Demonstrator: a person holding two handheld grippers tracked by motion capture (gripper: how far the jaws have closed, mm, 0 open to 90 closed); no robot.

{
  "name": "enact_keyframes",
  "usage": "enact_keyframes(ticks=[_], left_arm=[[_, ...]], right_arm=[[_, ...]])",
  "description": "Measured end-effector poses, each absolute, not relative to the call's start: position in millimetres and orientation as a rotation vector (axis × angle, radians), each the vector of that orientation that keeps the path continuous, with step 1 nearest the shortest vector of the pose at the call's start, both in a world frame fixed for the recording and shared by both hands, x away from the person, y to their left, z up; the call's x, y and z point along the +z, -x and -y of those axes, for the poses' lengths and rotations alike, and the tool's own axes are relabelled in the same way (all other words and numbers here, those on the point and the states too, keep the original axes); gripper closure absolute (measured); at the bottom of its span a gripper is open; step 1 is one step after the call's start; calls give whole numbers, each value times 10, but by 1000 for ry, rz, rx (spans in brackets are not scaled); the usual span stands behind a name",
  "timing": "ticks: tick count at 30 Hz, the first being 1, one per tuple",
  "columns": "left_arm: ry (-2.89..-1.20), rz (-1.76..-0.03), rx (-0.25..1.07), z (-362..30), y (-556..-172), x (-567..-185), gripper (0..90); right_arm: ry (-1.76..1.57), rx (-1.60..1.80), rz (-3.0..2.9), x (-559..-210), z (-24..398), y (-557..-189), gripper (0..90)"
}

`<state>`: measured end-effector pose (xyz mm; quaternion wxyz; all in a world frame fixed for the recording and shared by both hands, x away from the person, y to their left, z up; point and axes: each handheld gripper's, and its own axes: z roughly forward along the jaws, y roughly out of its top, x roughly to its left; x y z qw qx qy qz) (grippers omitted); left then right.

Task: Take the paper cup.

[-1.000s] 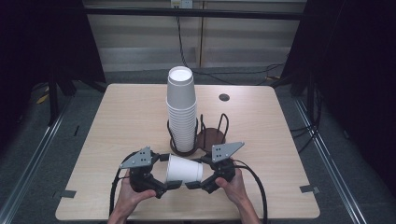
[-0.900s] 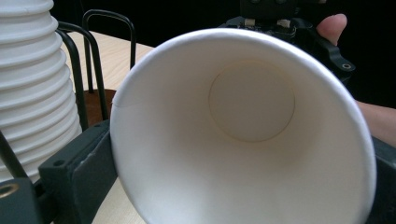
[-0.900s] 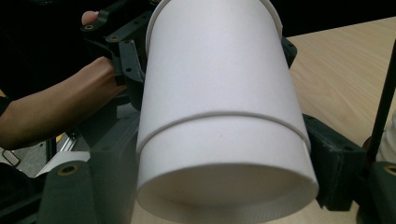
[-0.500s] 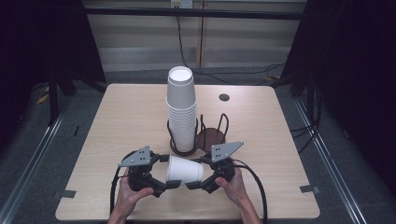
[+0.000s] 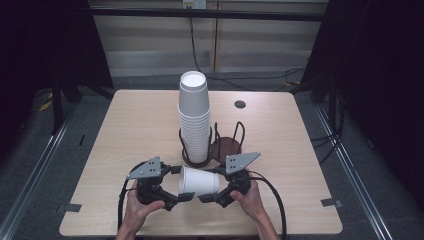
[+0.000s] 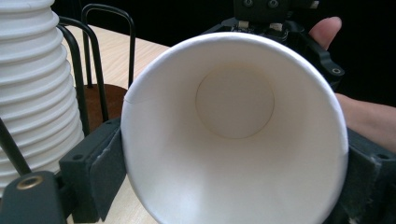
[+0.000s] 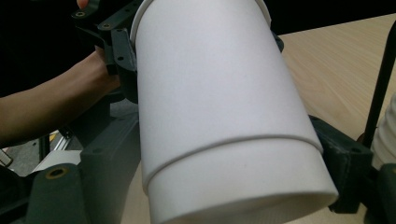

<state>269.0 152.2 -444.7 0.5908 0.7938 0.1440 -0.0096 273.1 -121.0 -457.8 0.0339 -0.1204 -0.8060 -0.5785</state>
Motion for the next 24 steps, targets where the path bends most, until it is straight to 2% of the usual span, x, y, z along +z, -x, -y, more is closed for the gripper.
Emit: enact_keyframes(ticks=[8, 24], left_arm=[[-1865, -344, 11, -1526, -2687, -4372, 106], [-1884, -382, 54, -1629, -2682, -4354, 106]], right_arm=[[413, -1813, 2494, -4556, 1217, -2725, 132], [531, -1875, 2591, -4596, 1250, -2623, 127]])
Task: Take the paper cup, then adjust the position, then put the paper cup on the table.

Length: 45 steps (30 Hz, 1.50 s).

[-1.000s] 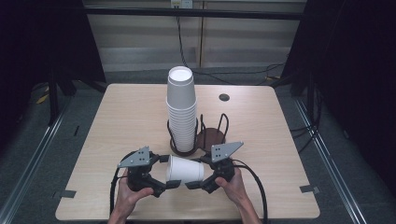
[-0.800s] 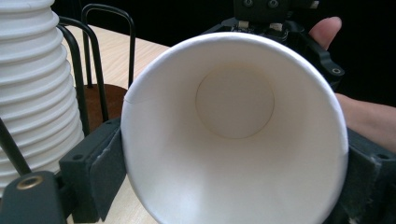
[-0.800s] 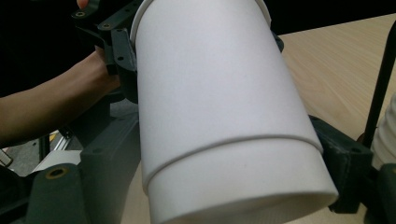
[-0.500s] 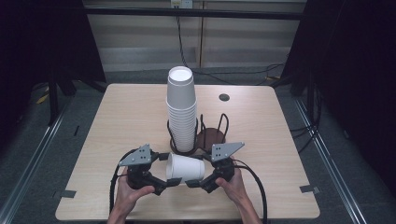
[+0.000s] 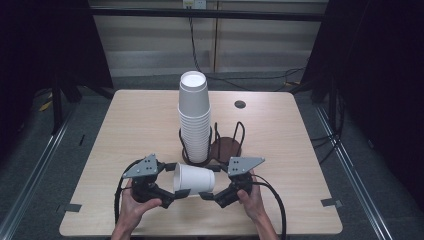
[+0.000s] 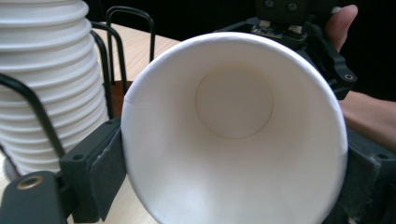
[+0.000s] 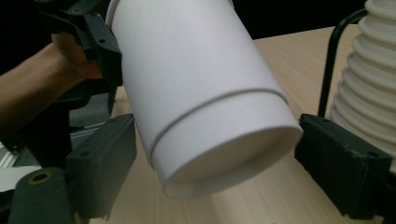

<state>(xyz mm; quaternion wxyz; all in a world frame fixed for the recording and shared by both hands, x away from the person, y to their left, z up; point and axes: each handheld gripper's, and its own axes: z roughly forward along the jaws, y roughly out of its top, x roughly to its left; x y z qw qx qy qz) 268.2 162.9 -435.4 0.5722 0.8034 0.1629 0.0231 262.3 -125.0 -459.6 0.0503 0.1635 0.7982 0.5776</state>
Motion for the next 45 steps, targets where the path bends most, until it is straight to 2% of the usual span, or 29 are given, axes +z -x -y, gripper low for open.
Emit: enact_keyframes(ticks=[13, 27, 45], left_arm=[[-1862, -425, 61, -1749, -2700, -4368, 105], [-1930, -503, 127, -1982, -2745, -4348, 105], [-1979, -672, 138, -2305, -2914, -4368, 105]], right_arm=[[-602, 1747, -2310, -4710, 1341, -2547, 128], [-791, 1677, -2004, -4859, 1515, -2481, 126], [-913, 1615, -1779, -5081, 1598, -2434, 130]])
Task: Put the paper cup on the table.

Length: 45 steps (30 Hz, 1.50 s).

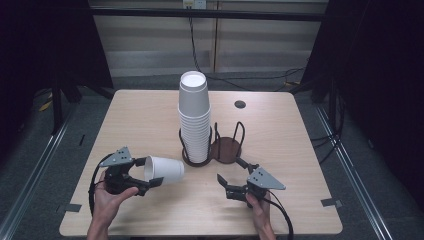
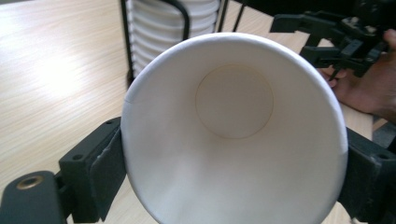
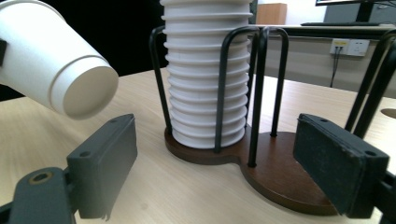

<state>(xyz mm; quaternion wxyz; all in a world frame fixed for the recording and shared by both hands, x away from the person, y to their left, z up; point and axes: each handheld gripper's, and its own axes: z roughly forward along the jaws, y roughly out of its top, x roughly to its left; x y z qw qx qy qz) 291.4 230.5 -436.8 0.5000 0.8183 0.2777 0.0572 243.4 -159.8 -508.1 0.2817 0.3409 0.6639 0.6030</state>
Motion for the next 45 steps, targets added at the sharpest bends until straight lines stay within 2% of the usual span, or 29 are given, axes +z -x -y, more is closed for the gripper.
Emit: enact_keyframes(ticks=[15, 32, 45], left_arm=[[-2074, -748, 199, -2413, -3118, -4187, 105], [-2292, -864, 286, -2482, -3345, -4093, 103], [-2450, -901, 318, -2361, -3535, -4130, 97]], right_arm=[[-905, 1644, -1638, -5116, 1666, -2372, 124], [-934, 1605, -1589, -5120, 1656, -2360, 122], [-927, 1606, -1593, -5119, 1666, -2347, 123]])
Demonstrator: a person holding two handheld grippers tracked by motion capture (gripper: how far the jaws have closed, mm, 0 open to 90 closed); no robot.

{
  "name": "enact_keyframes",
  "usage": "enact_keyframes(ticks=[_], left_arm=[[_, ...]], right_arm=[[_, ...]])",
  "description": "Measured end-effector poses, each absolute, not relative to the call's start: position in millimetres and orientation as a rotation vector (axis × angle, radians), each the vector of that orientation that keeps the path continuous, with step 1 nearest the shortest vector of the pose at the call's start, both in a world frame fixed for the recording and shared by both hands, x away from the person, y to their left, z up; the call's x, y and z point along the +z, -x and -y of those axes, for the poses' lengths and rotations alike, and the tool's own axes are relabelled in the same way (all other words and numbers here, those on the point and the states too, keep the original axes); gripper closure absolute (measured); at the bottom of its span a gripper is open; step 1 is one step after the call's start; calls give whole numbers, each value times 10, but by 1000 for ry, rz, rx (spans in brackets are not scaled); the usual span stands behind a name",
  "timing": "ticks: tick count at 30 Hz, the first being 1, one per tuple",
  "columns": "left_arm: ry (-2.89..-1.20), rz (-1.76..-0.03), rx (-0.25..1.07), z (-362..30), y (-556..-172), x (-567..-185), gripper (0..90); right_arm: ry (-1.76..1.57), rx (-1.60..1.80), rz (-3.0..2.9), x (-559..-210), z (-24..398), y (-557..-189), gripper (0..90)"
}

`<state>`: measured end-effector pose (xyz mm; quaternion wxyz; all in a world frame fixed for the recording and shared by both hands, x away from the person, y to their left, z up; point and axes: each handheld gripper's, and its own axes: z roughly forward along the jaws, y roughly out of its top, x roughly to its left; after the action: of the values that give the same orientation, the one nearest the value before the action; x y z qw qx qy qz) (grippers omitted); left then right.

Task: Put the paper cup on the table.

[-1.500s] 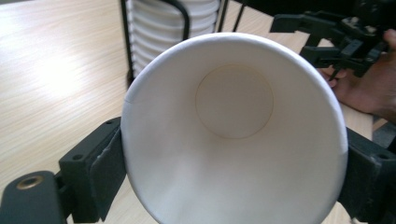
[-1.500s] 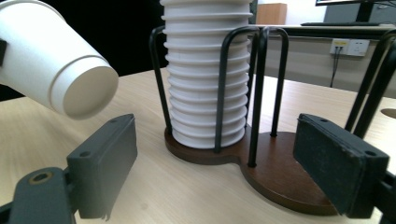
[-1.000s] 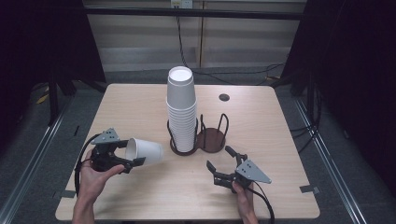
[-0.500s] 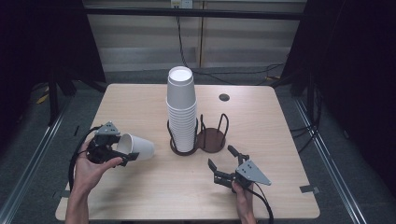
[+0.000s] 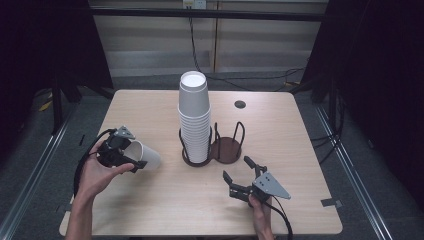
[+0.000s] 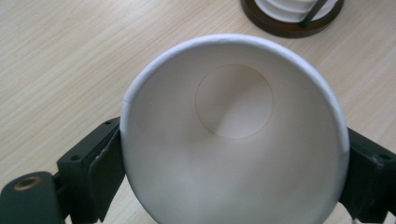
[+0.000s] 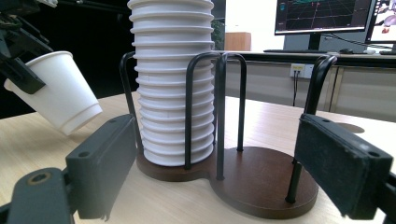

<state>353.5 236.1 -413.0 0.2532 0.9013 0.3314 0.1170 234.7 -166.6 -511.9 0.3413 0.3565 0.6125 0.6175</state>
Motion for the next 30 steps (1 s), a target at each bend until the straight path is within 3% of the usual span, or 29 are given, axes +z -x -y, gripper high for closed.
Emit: enact_keyframes(ticks=[7, 12, 30], left_arm=[[-2557, -901, 298, -2311, -3604, -4122, 87], [-2557, -926, 352, -2283, -3631, -4164, 72], [-2521, -945, 340, -2228, -3717, -4257, 48]], right_arm=[[-923, 1609, -1594, -5120, 1666, -2346, 124], [-924, 1608, -1595, -5120, 1666, -2347, 124], [-924, 1613, -1595, -5120, 1670, -2345, 124]])
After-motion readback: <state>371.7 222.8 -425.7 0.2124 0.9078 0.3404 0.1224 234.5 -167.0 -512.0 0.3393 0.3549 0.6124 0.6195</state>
